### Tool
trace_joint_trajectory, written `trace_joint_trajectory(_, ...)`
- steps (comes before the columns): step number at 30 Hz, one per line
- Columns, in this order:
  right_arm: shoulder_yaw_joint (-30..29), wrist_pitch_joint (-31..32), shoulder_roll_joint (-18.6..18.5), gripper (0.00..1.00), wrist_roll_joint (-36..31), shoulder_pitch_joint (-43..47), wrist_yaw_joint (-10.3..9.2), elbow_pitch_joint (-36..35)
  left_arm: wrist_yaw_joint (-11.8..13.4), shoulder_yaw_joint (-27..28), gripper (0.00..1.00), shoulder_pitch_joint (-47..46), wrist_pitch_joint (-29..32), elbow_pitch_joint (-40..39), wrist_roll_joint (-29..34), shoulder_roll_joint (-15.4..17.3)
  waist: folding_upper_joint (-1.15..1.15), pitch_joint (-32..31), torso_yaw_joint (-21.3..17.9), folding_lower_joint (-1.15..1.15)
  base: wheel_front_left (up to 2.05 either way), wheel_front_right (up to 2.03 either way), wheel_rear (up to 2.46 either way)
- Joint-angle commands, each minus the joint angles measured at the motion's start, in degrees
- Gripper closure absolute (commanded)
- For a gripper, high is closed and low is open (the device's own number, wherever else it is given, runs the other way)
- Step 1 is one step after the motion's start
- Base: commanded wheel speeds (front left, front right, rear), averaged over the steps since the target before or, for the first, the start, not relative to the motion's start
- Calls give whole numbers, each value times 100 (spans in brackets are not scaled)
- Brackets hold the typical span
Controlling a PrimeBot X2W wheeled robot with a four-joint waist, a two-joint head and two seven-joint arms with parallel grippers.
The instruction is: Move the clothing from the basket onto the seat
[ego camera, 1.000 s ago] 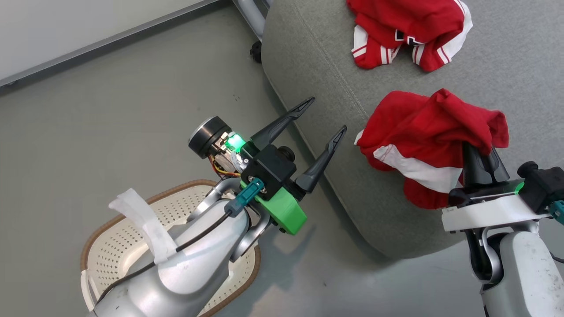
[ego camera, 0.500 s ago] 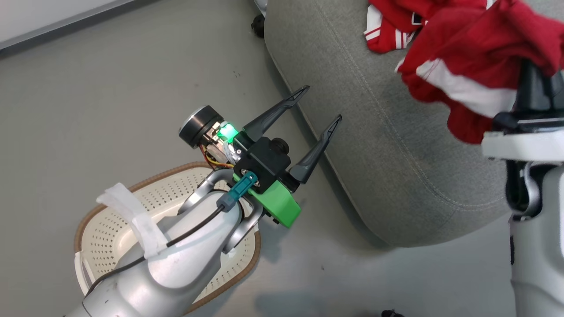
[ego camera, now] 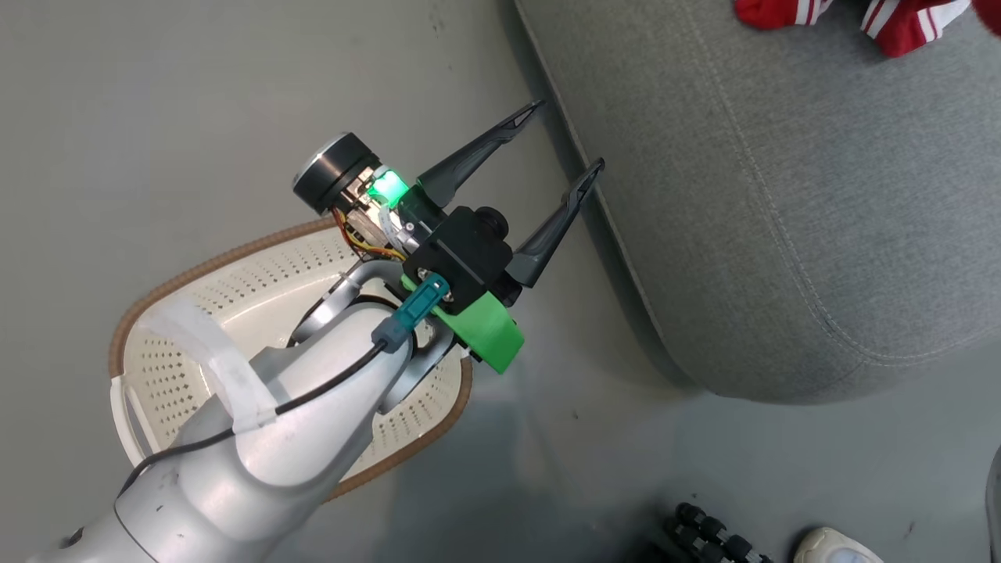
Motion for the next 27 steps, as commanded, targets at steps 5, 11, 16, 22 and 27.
trace_joint_trajectory(5, -223, -21, -244, 100, -67, -549, -6, 684, -18, -6, 0, -216, 33, -99, 93, 101, 47, 599, 204, -1, 0, 0, 0)
trace_joint_trajectory(11, -314, -20, -283, 100, -179, -806, -6, 1798, -6, -21, 0, -280, 63, -164, 125, 190, 47, 833, 251, -1, 0, 0, 0)
trace_joint_trajectory(16, -392, -21, -222, 100, -380, -787, -6, 2508, 12, -47, 0, -302, 83, -195, 131, 236, 47, 936, 299, -1, 0, 0, 0)
trace_joint_trajectory(22, -478, -21, -189, 100, -489, -633, -6, 3038, 55, -47, 0, -338, 67, -207, 117, 254, 47, 984, 365, -1, 0, 0, 0)
trace_joint_trajectory(27, -475, -20, -122, 100, -500, -432, -6, 3157, 77, -32, 0, -313, 5, -149, 58, 271, 47, 899, 365, -1, 0, 0, 0)
